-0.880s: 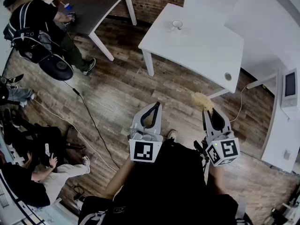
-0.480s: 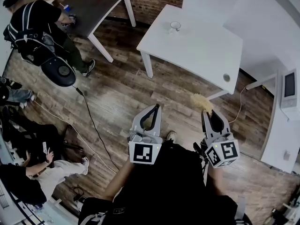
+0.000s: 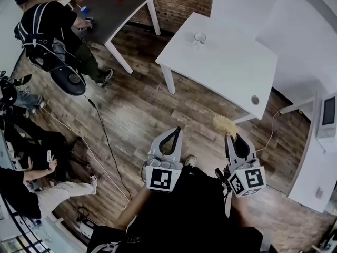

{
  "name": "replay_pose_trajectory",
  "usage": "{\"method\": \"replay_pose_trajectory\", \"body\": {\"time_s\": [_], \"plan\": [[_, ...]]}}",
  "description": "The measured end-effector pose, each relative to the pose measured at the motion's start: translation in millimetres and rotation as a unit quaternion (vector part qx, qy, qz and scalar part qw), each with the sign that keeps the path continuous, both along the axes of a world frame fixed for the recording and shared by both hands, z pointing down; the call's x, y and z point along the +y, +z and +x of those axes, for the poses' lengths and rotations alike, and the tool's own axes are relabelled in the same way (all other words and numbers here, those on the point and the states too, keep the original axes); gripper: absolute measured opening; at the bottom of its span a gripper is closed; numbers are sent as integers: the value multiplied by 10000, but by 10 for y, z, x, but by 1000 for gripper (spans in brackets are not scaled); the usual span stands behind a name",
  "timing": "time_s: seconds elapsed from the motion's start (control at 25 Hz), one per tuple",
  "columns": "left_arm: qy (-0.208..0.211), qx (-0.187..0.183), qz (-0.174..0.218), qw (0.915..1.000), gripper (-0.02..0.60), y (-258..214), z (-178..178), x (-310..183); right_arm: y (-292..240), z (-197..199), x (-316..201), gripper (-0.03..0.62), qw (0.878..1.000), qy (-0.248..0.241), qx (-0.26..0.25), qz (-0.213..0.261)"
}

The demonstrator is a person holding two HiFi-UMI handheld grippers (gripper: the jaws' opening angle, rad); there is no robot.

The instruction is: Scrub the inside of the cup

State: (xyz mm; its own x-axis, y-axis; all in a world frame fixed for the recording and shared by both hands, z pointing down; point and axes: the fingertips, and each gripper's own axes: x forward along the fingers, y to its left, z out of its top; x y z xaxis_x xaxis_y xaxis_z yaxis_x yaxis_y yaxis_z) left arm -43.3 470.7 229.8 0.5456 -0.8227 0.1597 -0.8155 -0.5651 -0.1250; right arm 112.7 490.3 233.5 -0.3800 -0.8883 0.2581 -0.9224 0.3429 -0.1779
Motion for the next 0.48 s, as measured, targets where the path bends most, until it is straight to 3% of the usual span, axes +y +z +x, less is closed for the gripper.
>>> {"method": "replay_pose_trajectory", "body": {"time_s": [0.12,0.24,0.48], "plan": [[-221,208,-208,9993,3,31,32,11,50,78,-70,55,9999,-164,14,-41],[-370,176,-330,9986,3,57,64,-32,58,187,-186,55,9996,-269,55,-47],[-287,131,-323,9990,3,149,135,-433,43,261,-587,55,9997,-229,94,-8]]}}
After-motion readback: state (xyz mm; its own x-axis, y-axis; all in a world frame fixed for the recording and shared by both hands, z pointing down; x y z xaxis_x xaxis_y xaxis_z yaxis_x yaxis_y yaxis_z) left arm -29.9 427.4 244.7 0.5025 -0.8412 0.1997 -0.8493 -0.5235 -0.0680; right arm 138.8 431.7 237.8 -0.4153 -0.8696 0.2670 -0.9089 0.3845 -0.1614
